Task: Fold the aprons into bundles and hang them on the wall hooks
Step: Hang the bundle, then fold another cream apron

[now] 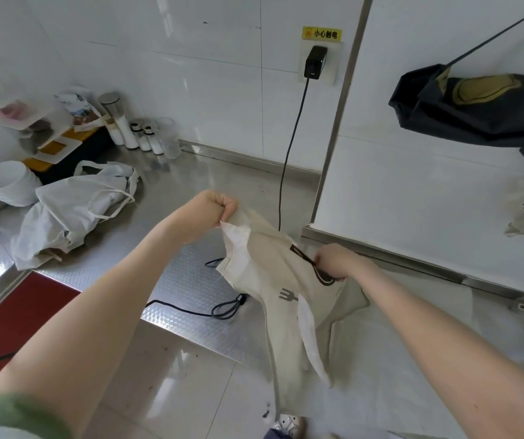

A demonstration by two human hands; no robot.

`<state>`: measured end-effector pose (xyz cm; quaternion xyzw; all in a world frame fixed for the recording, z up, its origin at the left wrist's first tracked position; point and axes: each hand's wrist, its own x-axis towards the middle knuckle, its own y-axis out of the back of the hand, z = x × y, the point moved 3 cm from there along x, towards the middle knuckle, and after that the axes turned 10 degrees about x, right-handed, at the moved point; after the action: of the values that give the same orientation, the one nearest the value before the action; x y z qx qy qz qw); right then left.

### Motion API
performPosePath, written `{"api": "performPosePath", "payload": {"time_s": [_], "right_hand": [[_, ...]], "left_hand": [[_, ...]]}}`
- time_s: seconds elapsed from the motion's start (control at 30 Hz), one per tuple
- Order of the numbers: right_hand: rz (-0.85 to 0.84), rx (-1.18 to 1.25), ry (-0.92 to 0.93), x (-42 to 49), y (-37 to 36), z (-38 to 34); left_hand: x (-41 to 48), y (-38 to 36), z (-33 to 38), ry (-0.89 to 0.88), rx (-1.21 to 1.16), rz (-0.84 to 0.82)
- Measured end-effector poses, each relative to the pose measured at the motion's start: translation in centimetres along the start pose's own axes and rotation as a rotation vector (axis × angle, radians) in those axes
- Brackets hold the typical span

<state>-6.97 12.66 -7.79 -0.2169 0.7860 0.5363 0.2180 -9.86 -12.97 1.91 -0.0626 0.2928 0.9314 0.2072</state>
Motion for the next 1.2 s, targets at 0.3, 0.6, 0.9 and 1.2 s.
{"api": "performPosePath", "payload": {"time_s": [0.3, 0.6, 0.9, 1.2], "right_hand": [[0.243, 0.701, 0.285, -0.2, 0.4, 4.6], [0.08, 0.099, -0.123, -1.3, -7.0, 14.4], [0.419, 0.185, -0.284, -2.7, -9.0, 17.2], [0.584, 0.755, -0.986, -10.5, -11.5, 25.4]], "left_hand": [[2.5, 1.5, -6.5, 0.435, 0.843, 0.203], [4.7, -10.9, -5.2, -0.112, 1.068, -0.181], [6.5, -16.6, -8.2, -0.239, 1.18, -0.241], [6.3, -17.1, -7.0, -0.31, 0.759, -0.256]]}}
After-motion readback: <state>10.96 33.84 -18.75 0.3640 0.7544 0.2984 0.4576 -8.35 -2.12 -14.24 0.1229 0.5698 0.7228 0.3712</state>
